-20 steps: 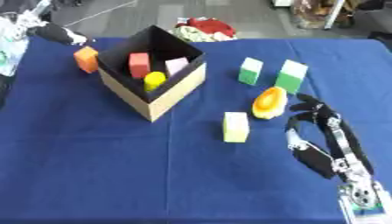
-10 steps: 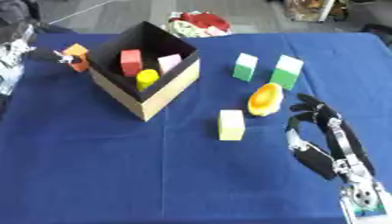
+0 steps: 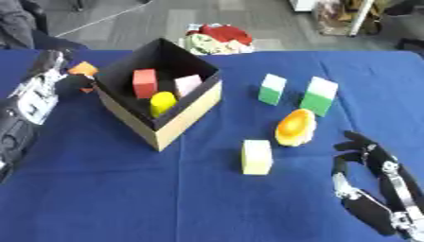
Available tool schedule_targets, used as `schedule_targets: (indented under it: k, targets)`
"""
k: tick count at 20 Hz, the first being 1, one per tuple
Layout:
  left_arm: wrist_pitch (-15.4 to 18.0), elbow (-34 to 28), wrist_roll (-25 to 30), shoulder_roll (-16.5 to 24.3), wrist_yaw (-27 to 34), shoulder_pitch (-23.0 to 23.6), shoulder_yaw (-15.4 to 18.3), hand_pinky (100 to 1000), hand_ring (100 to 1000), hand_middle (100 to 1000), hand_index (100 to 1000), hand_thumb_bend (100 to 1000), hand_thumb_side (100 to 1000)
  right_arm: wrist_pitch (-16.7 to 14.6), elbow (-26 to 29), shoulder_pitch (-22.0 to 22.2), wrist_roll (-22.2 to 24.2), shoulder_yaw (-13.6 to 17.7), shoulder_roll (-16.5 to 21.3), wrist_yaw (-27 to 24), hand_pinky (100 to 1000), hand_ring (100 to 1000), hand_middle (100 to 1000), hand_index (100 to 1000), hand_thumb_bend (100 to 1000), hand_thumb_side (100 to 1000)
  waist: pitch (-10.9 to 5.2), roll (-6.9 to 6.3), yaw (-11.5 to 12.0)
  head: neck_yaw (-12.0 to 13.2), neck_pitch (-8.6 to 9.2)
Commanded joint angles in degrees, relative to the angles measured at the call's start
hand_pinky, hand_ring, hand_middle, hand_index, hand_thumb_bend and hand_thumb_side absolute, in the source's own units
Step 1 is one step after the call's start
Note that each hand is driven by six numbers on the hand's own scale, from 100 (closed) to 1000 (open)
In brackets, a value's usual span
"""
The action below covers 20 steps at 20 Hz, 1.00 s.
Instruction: Pick up objects on the table and place them in the box.
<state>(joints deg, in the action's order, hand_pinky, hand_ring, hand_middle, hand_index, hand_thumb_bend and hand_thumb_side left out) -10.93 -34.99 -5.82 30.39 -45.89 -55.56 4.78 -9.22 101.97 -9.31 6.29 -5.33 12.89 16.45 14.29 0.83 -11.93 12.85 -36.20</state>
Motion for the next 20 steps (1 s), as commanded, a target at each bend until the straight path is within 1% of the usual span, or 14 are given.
schedule_targets:
  k: [1, 2, 3, 4, 5, 6, 8, 10, 12, 14, 16, 18, 20]
  targets:
    - [0.01, -0.30, -1.08, 2.14, 1.57, -0.66, 0.29, 765, 692, 716, 850, 682, 377, -0.04, 1.33, -0.78, 0.27, 0.05, 1.26, -0.53, 819, 668, 705, 902, 100, 215, 0.10, -0.01, -0.27, 1.01, 1.19]
    - [0.10, -0.10, -0.98, 2.06, 1.80, -0.55, 0.15, 750, 665, 685, 828, 585, 278, -0.04, 1.34, -0.82, 0.26, 0.07, 1.24, -0.54, 819, 668, 705, 902, 100, 215, 0.18, -0.02, -0.35, 1.10, 1.17]
    - [0.23, 0.07, -0.71, 1.99, 1.90, -0.47, -0.01, 744, 653, 670, 817, 552, 239, -0.03, 1.33, -0.87, 0.25, 0.09, 1.21, -0.54, 819, 668, 705, 902, 100, 215, 0.22, -0.05, -0.39, 1.17, 1.14]
    - [0.32, 0.17, -0.46, 1.97, 1.90, -0.44, -0.11, 732, 627, 641, 796, 503, 181, -0.02, 1.32, -0.89, 0.25, 0.09, 1.19, -0.54, 819, 668, 704, 902, 100, 215, 0.24, -0.06, -0.40, 1.20, 1.11]
    - [0.44, 0.19, -0.24, 1.96, 1.89, -0.44, -0.14, 728, 618, 629, 789, 482, 160, -0.01, 1.30, -0.91, 0.25, 0.10, 1.16, -0.53, 819, 668, 704, 902, 100, 216, 0.24, -0.08, -0.38, 1.18, 1.10]
    - [0.58, 0.10, -0.14, 1.99, 1.90, -0.46, -0.14, 710, 586, 592, 760, 432, 102, -0.01, 1.28, -0.90, 0.26, 0.10, 1.14, -0.53, 818, 667, 703, 902, 100, 217, 0.24, -0.09, -0.36, 1.14, 1.15]
    - [0.75, -0.53, -0.75, 2.13, 2.18, -0.50, 0.05, 673, 526, 523, 705, 372, 100, -0.03, 1.23, -0.84, 0.27, 0.12, 1.07, -0.50, 818, 667, 703, 902, 100, 217, 0.15, -0.07, -0.31, 1.14, 1.14]
    - [1.12, -2.02, -1.77, 2.40, 3.03, -0.68, 0.02, 649, 487, 478, 663, 343, 100, -0.01, 1.19, -0.74, 0.19, 0.23, 1.07, -0.46, 818, 667, 703, 902, 100, 216, 0.00, -0.10, -0.16, 1.13, 0.99]
    - [1.97, -5.06, -2.26, 2.92, 4.06, -0.96, -0.52, 641, 473, 461, 646, 339, 100, 0.04, 1.12, -0.48, 0.09, 0.33, 1.18, -0.37, 818, 667, 703, 902, 100, 216, -0.38, -0.24, 0.20, 1.07, 0.52]
    - [3.57, -10.26, -2.09, 3.79, 4.80, -1.30, -1.79, 643, 472, 458, 643, 336, 100, 0.06, 1.00, -0.05, 0.02, 0.41, 1.32, -0.26, 818, 667, 703, 902, 100, 216, -0.96, -0.43, 0.83, 0.85, -0.15]
    - [5.84, -16.75, -0.45, 4.74, 6.10, -1.37, -3.57, 648, 477, 461, 645, 339, 100, 0.05, 0.87, 0.32, -0.03, 0.47, 1.45, -0.12, 818, 667, 703, 902, 100, 219, -1.48, -0.57, 1.44, 0.54, -0.73]
    - [8.59, -23.78, 2.34, 5.44, 7.63, -1.48, -6.08, 654, 484, 467, 650, 343, 100, 0.06, 0.70, 0.63, -0.08, 0.49, 1.57, -0.05, 818, 667, 703, 902, 100, 219, -1.98, -0.64, 1.97, 0.19, -1.33]
    - [10.63, -29.23, 5.72, 5.57, 8.83, -1.53, -8.61, 664, 495, 477, 661, 356, 100, 0.05, 0.56, 0.79, -0.08, 0.47, 1.53, 0.02, 819, 667, 704, 902, 100, 221, -2.33, -0.64, 2.25, -0.08, -1.78]
